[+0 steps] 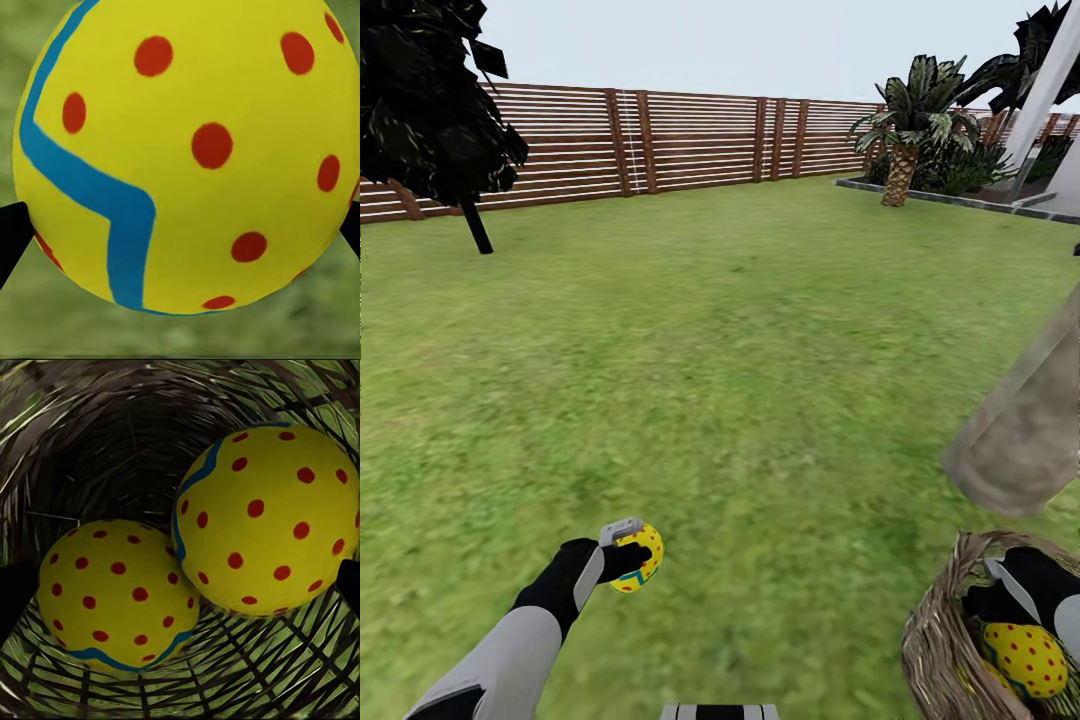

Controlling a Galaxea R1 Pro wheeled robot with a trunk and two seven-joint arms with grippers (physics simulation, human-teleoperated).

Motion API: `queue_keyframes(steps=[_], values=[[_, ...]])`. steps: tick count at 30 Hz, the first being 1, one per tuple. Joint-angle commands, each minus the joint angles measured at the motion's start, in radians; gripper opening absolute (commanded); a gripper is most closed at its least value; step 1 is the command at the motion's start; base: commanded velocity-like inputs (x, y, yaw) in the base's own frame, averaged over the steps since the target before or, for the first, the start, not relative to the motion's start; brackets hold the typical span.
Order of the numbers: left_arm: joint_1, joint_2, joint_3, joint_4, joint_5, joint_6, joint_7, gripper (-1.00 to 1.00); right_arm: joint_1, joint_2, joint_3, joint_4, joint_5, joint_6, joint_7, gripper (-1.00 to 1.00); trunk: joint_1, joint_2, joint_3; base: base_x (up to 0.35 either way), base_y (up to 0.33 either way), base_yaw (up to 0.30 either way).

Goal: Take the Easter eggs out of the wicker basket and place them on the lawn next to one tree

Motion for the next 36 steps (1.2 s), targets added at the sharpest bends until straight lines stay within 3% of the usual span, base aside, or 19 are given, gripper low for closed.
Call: queue_keyframes(steps=[1, 20, 30, 36], values=[[0.0, -0.001, 0.008, -0.002, -0.004, 0.006, -0.005, -1.0, 0.0, -0.001, 0.009, -0.002, -0.01, 0.005, 0.001, 1.0, -0.001, 0.0, -0.001, -0.272, 0.102, 0.0], [0.0, -0.002, 0.007, -0.002, -0.004, 0.006, -0.006, -1.0, 0.0, 0.013, 0.009, 0.0, -0.007, 0.008, -0.001, 1.0, -0.001, 0.0, -0.001, -0.012, 0.004, 0.0], [0.0, -0.002, 0.007, -0.002, -0.004, 0.006, -0.005, -1.0, 0.0, 0.014, 0.01, 0.0, -0.008, 0.008, -0.001, 1.0, 0.004, -0.003, -0.04, 0.0, 0.0, 0.0], [0.0, -0.002, 0.007, -0.002, -0.004, 0.006, -0.005, -1.0, 0.0, 0.014, 0.01, 0.0, -0.01, 0.009, -0.001, 1.0, 0.004, -0.003, -0.04, 0.0, 0.0, 0.0]])
